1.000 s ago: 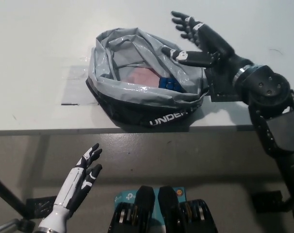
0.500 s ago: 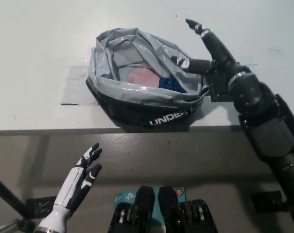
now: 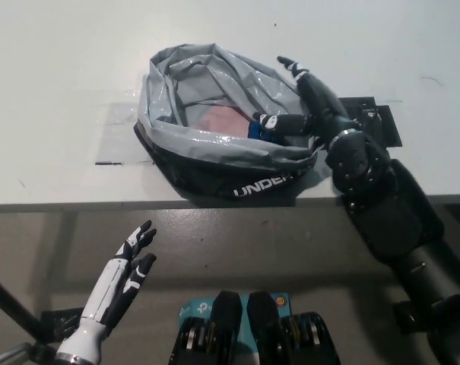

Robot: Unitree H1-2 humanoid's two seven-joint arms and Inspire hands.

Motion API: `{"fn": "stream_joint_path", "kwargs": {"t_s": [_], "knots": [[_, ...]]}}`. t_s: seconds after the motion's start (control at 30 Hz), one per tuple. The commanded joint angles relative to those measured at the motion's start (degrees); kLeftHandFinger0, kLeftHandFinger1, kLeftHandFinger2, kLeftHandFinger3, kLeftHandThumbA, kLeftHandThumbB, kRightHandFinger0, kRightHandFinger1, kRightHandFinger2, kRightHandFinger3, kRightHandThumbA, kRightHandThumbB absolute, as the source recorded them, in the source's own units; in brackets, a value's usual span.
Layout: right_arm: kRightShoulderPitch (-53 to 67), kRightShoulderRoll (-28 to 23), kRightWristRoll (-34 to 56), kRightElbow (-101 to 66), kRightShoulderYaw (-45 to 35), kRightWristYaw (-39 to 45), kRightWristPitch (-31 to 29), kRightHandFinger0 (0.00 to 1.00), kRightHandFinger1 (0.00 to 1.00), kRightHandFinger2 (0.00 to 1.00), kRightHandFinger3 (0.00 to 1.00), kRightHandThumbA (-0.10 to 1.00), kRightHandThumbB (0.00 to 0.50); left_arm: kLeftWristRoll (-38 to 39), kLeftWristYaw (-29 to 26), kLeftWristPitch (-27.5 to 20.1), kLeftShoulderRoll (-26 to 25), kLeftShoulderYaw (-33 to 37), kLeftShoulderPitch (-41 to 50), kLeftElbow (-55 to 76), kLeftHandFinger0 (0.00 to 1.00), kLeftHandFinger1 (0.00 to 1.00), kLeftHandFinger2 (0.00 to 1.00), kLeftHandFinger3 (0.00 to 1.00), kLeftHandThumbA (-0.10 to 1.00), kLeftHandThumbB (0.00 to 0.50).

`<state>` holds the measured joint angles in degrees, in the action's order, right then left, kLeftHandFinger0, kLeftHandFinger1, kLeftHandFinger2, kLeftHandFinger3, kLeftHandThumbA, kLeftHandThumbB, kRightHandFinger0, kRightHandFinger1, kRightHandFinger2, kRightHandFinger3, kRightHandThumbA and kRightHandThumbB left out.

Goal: Use the right hand to pick up a rubix's cube and place it into a plastic bag and lift the bag

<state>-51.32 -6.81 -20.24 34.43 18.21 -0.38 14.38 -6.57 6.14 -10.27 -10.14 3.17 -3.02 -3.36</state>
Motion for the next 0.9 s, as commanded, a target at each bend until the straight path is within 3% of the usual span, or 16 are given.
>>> {"fn": "stream_joint_path", "kwargs": {"t_s": [0.0,0.23,0.87], "knots": [[-2.5,-0.4,-0.7,0.1,-0.7,1.1,1.3,1.00,1.00,1.00,1.00,0.79,0.500,-0.6,-0.3,-1.8,-1.1,-0.4,-0.8,1.8,0.88,1.00,1.00,1.00,0.95,0.113],[-2.8,-0.3,2.2,2.0,-2.6,4.7,2.2,1.00,1.00,1.00,1.00,0.76,0.500,-1.0,-0.5,-2.7,-1.1,-0.4,-0.5,1.4,0.87,1.00,1.00,1.00,0.95,0.112],[-4.4,-0.6,-2.1,7.1,-3.0,-0.7,5.6,1.00,1.00,1.00,1.00,0.67,0.487,-1.2,-0.5,-3.0,-1.2,-0.6,-0.9,1.1,0.85,0.94,1.00,1.00,0.96,0.090]]}}
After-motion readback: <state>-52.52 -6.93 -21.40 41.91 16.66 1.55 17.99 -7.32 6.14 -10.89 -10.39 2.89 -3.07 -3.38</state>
